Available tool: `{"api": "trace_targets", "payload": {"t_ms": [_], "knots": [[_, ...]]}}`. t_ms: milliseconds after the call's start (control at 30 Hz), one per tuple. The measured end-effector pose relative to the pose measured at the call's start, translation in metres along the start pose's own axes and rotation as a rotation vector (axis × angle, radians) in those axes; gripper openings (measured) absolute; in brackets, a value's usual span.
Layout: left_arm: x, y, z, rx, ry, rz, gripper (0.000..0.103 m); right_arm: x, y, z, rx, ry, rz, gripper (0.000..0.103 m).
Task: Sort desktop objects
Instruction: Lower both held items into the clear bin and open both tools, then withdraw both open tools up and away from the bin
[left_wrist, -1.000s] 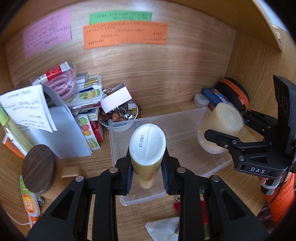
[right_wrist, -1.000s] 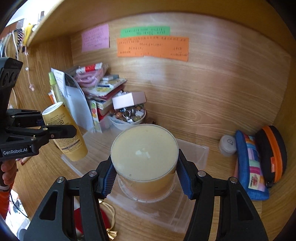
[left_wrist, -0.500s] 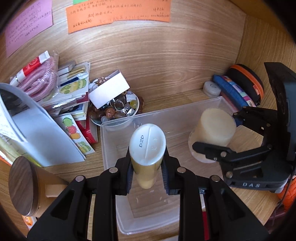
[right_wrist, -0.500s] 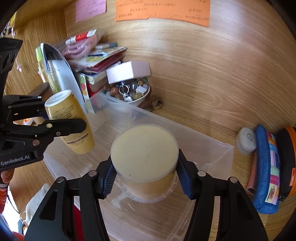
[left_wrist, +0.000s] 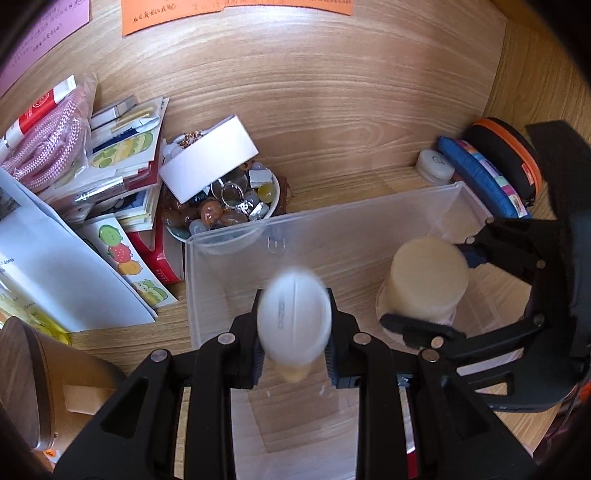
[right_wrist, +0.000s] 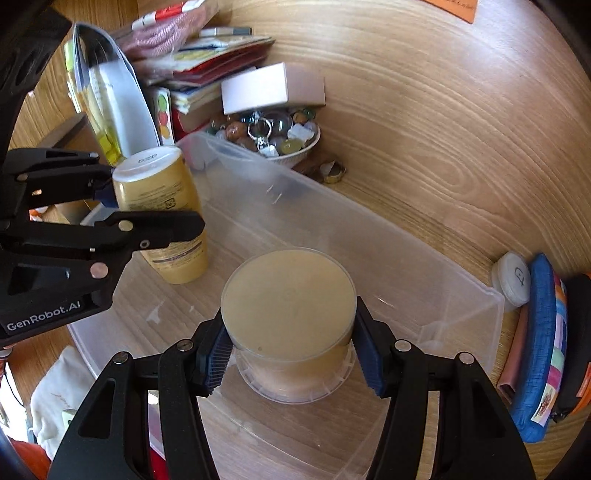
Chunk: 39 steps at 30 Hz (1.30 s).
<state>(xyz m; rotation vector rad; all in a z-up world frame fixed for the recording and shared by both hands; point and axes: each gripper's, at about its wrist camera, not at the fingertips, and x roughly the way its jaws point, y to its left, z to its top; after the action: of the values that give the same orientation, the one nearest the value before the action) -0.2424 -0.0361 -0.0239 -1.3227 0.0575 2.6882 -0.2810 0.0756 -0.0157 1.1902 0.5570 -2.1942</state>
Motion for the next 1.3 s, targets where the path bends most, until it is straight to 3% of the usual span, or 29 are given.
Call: {"api": "trace_targets", "payload": {"t_ms": [300, 600, 733, 900, 1033, 1300], "knots": [[0.001, -0.001, 0.003, 0.003, -0.004, -0.002, 0.026, 0.003, -0.002, 0.002, 0.015, 0.037, 0.018, 0.055], [0.002, -0.003, 0.003, 0.012, -0.005, 0.004, 0.026, -0.004, 0.004, 0.005, -0.014, 0.014, -0.006, 0.061], [-0.001, -0.003, 0.001, 0.013, -0.011, -0.001, 0.041, -0.012, -0.003, 0.006, 0.008, -0.002, -0.01, 0.062], [-0.008, -0.004, 0.0, 0.017, -0.024, -0.001, 0.042, -0.027, -0.004, 0.001, 0.019, -0.031, -0.028, 0.073], [-0.017, -0.006, -0.002, 0.02, -0.041, 0.007, 0.053, -0.038, 0.0, 0.0, 0.023, -0.061, -0.051, 0.075], [-0.042, -0.015, -0.004, 0.034, -0.083, 0.027, 0.063, -0.049, -0.005, -0.009, 0.039, -0.102, -0.066, 0.078]]}}
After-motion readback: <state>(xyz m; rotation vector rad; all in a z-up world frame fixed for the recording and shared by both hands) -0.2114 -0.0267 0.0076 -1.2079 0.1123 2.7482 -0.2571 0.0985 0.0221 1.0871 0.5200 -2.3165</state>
